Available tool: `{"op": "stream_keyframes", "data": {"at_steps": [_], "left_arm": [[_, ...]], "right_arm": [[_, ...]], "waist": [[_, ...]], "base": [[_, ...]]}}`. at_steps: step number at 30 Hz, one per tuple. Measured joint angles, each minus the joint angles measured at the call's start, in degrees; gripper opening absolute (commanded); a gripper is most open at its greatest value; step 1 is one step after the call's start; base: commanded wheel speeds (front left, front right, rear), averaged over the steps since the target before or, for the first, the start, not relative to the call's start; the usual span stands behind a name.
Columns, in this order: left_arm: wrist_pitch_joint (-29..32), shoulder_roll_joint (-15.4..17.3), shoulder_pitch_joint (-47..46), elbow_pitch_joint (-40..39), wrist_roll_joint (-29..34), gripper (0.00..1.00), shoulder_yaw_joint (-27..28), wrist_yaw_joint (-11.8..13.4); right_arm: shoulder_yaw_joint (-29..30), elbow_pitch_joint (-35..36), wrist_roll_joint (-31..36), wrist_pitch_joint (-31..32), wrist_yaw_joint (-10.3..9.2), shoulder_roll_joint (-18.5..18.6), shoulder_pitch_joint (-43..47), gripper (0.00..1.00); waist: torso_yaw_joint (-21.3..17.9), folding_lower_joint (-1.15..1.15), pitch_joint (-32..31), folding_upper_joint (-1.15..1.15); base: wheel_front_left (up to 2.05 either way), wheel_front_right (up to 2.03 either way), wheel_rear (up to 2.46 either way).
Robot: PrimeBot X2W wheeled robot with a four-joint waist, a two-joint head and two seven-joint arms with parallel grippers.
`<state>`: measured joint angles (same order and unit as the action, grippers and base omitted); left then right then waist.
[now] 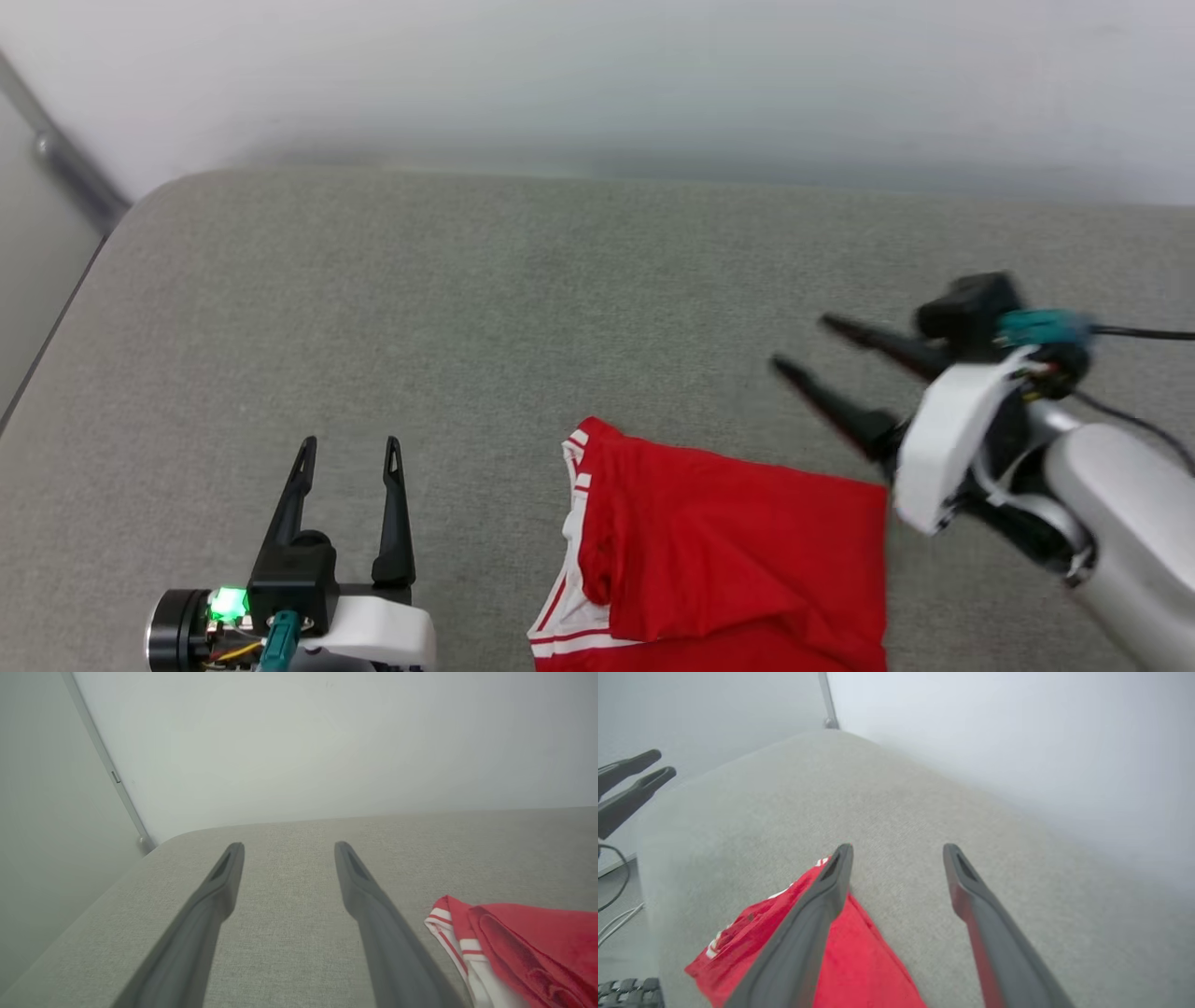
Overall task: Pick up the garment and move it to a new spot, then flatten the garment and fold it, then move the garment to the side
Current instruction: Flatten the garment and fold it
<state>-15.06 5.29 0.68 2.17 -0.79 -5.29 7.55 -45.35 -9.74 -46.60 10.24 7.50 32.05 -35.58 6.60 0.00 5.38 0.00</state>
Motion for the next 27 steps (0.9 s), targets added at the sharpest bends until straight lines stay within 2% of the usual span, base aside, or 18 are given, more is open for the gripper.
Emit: {"op": "stream_keyframes", "data": {"at_steps": [3, 6, 10, 15, 20, 27], "left_arm": [[0.0, 0.0, 1.0, -0.2, 0.1, 1.00, 0.0, 0.0], [0.0, 0.0, 2.2, -0.4, 0.1, 1.00, 0.1, 0.0], [0.0, 0.1, 3.0, -0.7, 0.1, 1.00, 0.3, 0.0], [0.0, 0.4, 4.2, -0.9, 0.1, 1.00, 0.8, -0.1], [0.0, 0.7, 4.4, -0.9, 0.1, 1.00, 1.0, -0.5], [0.0, 0.8, 5.0, -1.2, 0.1, 1.00, 0.8, -0.8]], "right_arm": [[7.4, -0.9, 5.1, -6.6, 0.00, 0.2, 2.6, 1.00], [15.4, -2.0, 11.4, -12.6, 0.01, -1.5, 6.7, 1.00], [26.6, -3.1, 19.5, -18.9, 0.00, -5.2, 13.1, 1.00], [36.7, -2.1, 27.8, -23.4, 0.00, -10.9, 21.1, 1.00], [42.6, 0.3, 32.9, -24.9, 0.00, -17.3, 28.1, 1.00], [45.6, 2.9, 35.8, -25.2, 0.00, -23.8, 35.7, 1.00]], "waist": [[-1.3, 0.00, -1.2, 0.00], [-2.6, 0.00, -2.3, 0.00], [-4.1, 0.00, -3.7, 0.00], [-5.6, -0.01, -4.9, 0.00], [-6.4, -0.01, -5.6, 0.00], [-6.4, -0.01, -6.2, 0.00]], "base": [[0.00, 0.00, 0.00], [0.00, 0.00, 0.00], [0.00, 0.00, 0.00], [0.00, 0.00, 0.00], [0.00, 0.00, 0.00], [0.00, 0.00, 0.00]]}}
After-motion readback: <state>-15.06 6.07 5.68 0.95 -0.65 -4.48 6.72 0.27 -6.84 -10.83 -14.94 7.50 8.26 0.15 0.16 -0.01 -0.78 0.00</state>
